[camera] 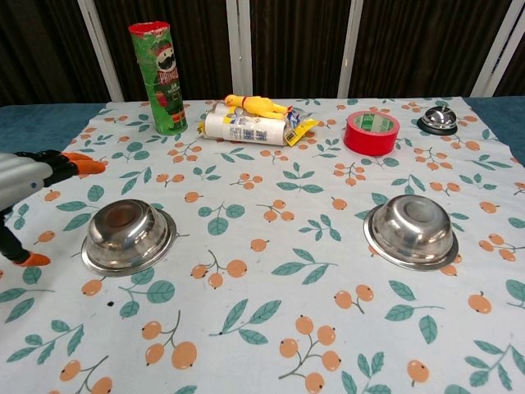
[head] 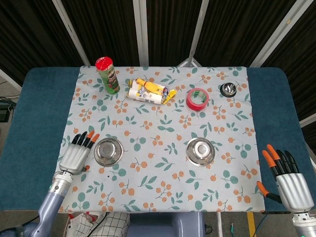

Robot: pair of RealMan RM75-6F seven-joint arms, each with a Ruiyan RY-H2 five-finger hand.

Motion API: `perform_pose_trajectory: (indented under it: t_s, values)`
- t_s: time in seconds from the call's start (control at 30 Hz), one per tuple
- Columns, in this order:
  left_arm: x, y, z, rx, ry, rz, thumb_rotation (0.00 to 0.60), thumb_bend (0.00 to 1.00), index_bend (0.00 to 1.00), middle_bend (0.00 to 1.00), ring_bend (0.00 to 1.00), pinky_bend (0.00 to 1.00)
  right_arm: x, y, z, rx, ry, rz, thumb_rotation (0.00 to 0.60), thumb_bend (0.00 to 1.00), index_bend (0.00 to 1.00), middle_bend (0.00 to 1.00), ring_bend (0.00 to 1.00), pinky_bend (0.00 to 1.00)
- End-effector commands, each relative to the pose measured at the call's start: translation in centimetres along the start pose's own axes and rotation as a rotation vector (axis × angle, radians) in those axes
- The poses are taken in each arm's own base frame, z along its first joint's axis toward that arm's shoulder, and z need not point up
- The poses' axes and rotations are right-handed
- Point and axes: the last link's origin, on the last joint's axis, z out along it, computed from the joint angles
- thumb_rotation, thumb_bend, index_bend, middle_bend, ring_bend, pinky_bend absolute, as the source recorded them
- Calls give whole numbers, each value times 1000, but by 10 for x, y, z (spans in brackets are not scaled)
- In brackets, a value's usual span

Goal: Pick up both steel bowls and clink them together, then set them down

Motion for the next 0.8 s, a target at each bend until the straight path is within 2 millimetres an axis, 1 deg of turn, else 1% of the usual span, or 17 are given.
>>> perform_pose_trajectory:
  t_s: [0.03,0.2,0.33,0.43,0.57,0.8]
  values:
    - [-2,13,13,-18,-8,21,600,90,0,0,0,125,0,1,1,-8,-2,-2,460,369,0,0,0,0]
    - [-5,27,29,-26,-23,49,600,92,0,0,0,126,1,5,5,-22,-6,10,461,368,0,0,0,0]
    - [-5,33,43,-18,-11,121,600,101,0,0,0,136,2,7,4,-28,-14,8,460,369,0,0,0,0]
    - [-6,41,49,-18,-20,121,600,114,0,10,0,161,4,7,2,-29,-7,10,460,369,0,0,0,0]
    - [-5,48,52,-15,-19,146,600,128,0,43,0,230,7,6,-1,-27,0,13,460,369,0,0,0,0]
    - [-9,59,56,-19,-49,156,600,121,0,43,0,231,8,5,-2,-19,8,15,462,368,0,0,0,0]
